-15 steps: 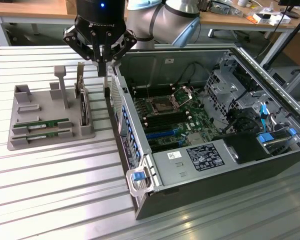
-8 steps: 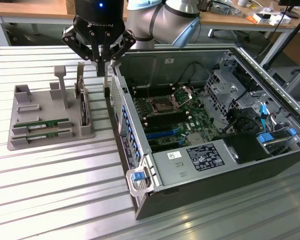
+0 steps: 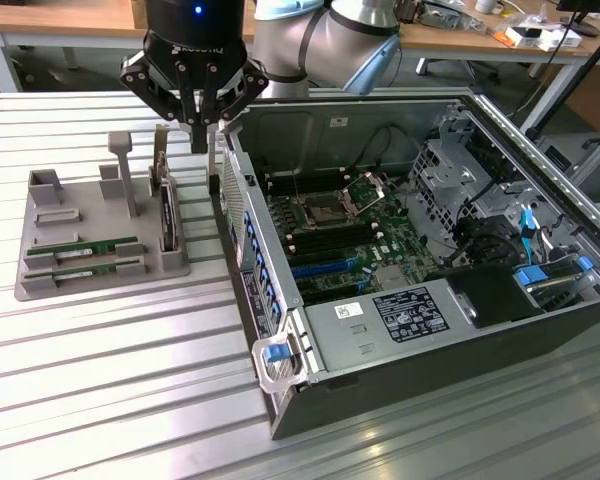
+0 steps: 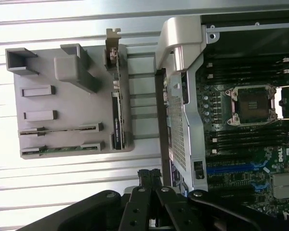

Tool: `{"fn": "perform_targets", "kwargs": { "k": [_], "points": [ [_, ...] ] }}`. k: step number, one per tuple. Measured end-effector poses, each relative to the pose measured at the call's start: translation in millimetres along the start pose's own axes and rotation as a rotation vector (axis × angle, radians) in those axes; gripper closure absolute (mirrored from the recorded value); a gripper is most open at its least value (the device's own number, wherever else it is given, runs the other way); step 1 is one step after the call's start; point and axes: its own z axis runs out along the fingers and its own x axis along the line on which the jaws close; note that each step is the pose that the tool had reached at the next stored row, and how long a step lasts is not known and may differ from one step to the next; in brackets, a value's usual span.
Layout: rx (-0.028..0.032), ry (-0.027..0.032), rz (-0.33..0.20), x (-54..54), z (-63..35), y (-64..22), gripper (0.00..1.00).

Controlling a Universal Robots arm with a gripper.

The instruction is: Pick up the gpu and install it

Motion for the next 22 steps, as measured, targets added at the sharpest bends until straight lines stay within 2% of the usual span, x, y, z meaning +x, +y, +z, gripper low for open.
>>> {"fn": "perform_targets", "kwargs": {
  "k": [22],
  "points": [
    [0.0, 0.0, 0.0, 8.5, -0.2, -0.6, 0.9]
  ]
}}
